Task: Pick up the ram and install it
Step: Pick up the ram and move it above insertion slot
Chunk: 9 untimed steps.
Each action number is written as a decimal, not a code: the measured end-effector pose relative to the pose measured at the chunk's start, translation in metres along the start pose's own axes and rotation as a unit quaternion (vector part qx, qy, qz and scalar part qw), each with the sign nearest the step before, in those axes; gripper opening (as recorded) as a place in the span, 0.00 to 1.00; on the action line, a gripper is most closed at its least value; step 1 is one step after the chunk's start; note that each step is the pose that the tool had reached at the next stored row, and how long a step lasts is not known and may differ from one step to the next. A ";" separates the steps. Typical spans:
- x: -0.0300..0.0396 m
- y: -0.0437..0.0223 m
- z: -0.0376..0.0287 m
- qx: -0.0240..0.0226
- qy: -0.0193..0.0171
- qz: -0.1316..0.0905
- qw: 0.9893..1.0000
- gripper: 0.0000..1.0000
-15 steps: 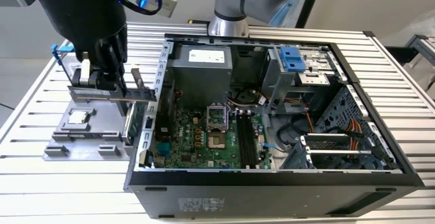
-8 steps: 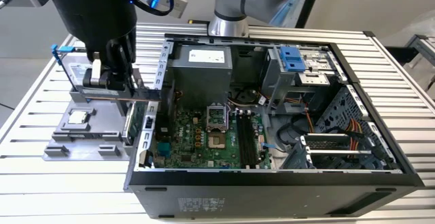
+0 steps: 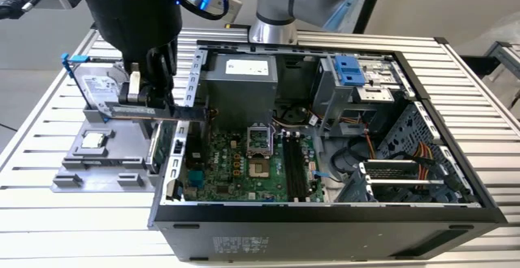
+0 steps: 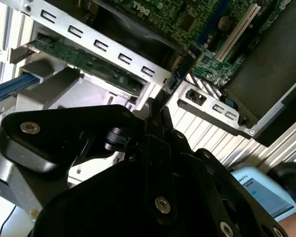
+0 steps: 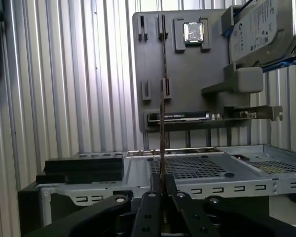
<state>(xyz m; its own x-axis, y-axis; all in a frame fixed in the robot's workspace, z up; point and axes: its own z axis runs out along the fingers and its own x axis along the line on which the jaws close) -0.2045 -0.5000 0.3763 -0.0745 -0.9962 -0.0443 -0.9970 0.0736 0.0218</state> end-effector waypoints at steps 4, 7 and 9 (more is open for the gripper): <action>-0.0007 -0.0096 -0.0002 0.000 0.000 0.002 1.000 0.00; -0.0012 -0.0155 -0.0003 0.000 0.000 0.004 1.000 0.00; -0.0015 -0.0192 -0.0004 0.000 0.000 0.004 1.000 0.00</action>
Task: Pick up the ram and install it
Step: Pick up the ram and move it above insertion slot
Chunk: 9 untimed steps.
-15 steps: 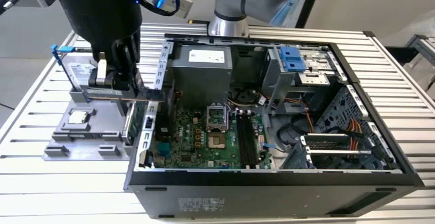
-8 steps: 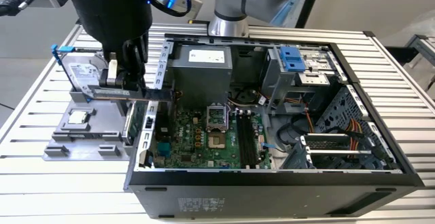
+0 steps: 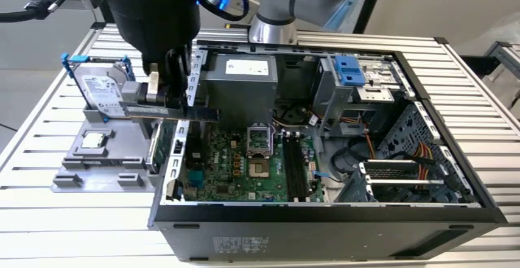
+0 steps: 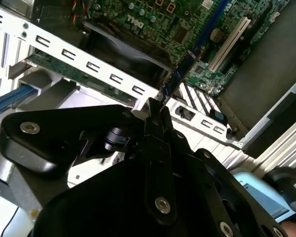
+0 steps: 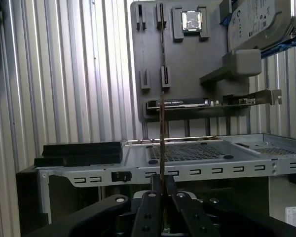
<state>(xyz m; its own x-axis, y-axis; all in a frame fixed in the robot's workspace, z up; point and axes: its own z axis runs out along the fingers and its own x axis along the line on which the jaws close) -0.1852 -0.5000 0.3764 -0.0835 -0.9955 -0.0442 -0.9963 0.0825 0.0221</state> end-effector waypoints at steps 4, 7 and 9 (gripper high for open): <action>-0.0007 -0.0078 -0.0001 0.000 0.000 0.002 1.000 0.00; -0.0011 -0.0138 -0.0002 0.000 0.000 0.003 1.000 0.00; -0.0015 -0.0176 -0.0003 0.000 0.000 0.004 1.000 0.00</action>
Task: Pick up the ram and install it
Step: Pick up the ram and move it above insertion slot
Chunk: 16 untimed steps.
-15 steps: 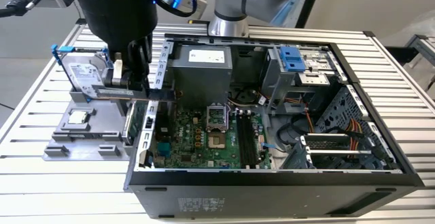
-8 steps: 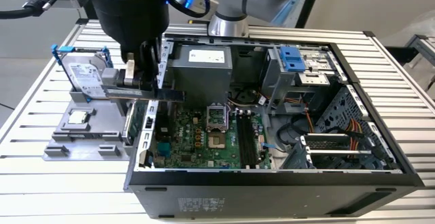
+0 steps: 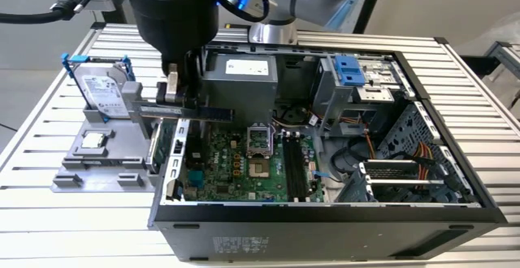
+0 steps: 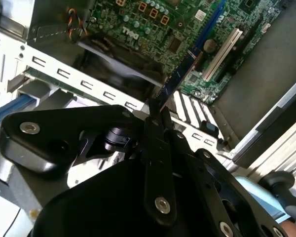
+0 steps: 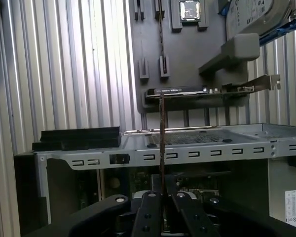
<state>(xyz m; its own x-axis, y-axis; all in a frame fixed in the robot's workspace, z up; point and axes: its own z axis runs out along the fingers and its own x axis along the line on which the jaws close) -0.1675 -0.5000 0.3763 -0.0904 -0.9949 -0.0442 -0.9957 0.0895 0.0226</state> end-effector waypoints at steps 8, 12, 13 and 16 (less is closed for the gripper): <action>-0.0014 -0.0158 -0.0003 0.000 0.000 0.003 1.000 0.00; -0.0022 -0.0240 -0.0005 0.000 0.000 0.005 1.000 0.00; -0.0024 -0.0262 -0.0005 0.000 0.000 0.005 1.000 0.00; -0.0029 -0.0325 -0.0006 0.000 0.000 0.006 1.000 0.00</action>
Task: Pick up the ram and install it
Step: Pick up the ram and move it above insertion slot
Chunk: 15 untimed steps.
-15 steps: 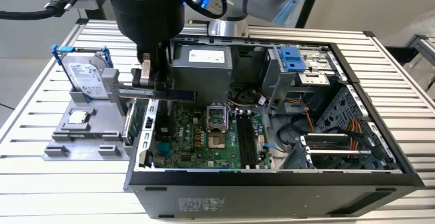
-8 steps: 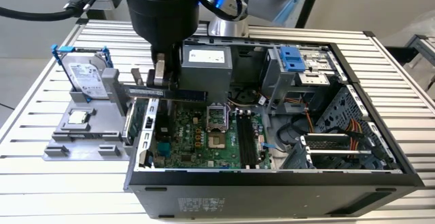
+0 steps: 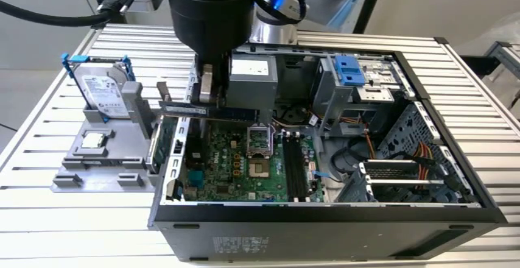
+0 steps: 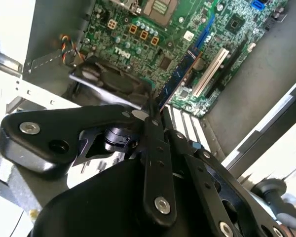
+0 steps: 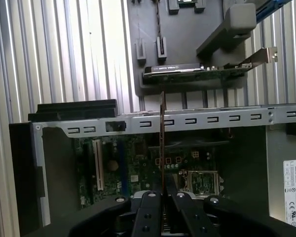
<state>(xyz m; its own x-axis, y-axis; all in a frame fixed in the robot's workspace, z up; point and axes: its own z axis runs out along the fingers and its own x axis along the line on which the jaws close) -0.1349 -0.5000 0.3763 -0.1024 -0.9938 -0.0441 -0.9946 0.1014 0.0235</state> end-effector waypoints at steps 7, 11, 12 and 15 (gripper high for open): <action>-0.0015 -0.0147 -0.0003 0.000 0.000 0.003 1.000 0.00; -0.0023 -0.0227 -0.0004 0.000 0.000 0.004 1.000 0.00; -0.0026 -0.0248 -0.0005 0.000 0.000 0.005 1.000 0.00; -0.0032 -0.0307 -0.0006 0.000 0.000 0.006 1.000 0.00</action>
<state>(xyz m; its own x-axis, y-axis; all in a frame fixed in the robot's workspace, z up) -0.1040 -0.5000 0.3763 -0.1140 -0.9925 -0.0440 -0.9933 0.1130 0.0242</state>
